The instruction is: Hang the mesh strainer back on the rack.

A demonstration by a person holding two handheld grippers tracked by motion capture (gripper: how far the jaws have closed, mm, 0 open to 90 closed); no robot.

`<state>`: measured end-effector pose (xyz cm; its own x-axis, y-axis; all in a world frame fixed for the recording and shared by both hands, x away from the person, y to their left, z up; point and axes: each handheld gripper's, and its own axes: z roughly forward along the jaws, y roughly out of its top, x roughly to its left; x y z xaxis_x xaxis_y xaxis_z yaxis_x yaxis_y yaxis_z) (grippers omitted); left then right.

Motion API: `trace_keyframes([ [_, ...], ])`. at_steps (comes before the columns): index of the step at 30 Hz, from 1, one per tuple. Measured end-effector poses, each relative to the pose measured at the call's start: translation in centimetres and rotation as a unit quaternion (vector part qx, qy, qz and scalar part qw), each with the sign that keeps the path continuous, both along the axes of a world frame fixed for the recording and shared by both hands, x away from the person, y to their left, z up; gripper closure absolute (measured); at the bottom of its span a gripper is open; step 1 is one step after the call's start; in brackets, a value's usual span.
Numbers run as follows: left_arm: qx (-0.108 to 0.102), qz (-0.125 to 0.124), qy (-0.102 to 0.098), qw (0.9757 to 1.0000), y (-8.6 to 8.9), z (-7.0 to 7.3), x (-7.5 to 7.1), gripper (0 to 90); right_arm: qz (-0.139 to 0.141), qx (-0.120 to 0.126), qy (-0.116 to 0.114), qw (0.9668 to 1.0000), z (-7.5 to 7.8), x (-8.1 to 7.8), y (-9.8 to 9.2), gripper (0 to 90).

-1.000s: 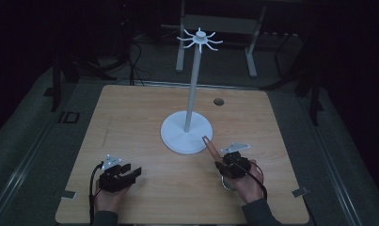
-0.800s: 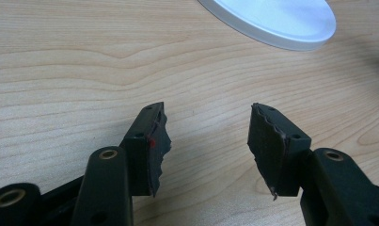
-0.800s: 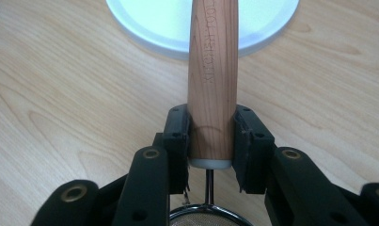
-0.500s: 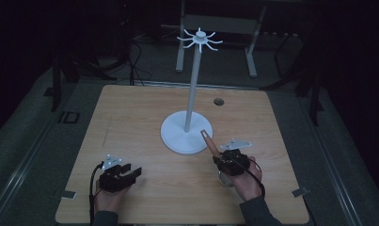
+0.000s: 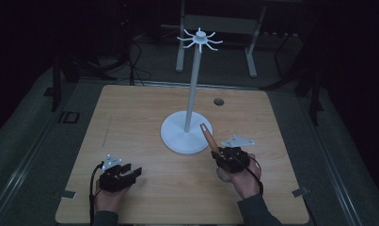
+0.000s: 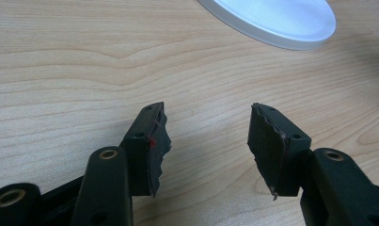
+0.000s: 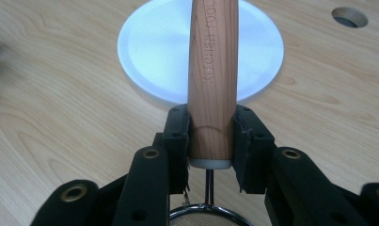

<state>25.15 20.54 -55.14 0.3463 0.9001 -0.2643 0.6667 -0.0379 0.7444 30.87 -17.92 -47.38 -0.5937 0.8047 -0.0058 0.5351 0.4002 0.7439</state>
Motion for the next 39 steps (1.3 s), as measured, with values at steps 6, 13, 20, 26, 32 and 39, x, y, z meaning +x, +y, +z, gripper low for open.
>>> trace_keyframes([
  [6,0.0,0.001,0.0,1.0,0.0,0.0,0.0,47.0,-0.001,0.016,-0.012,0.9998,0.5,0.1,0.0,69.4],
  [13,-0.002,0.001,0.0,1.0,0.0,0.0,0.0,46.9,-0.002,0.032,-0.028,0.9991,1.0,0.1,0.0,69.4],
  [20,-0.002,0.001,0.0,1.0,0.1,0.0,0.0,46.9,-0.003,0.043,-0.038,0.9983,1.6,0.1,0.2,69.4],
  [26,-0.003,0.002,-0.001,1.0,0.0,0.0,0.0,46.9,-0.006,0.052,-0.048,0.9975,2.2,0.2,0.2,69.4],
  [32,-0.003,0.002,0.0,1.0,0.1,0.0,0.0,46.9,-0.01,0.062,-0.056,0.9964,2.7,0.2,0.2,69.4],
  [39,-0.003,0.002,0.0,1.0,0.1,0.1,0.0,46.9,-0.013,0.07,-0.071,0.995,3.3,0.3,0.3,69.4],
])
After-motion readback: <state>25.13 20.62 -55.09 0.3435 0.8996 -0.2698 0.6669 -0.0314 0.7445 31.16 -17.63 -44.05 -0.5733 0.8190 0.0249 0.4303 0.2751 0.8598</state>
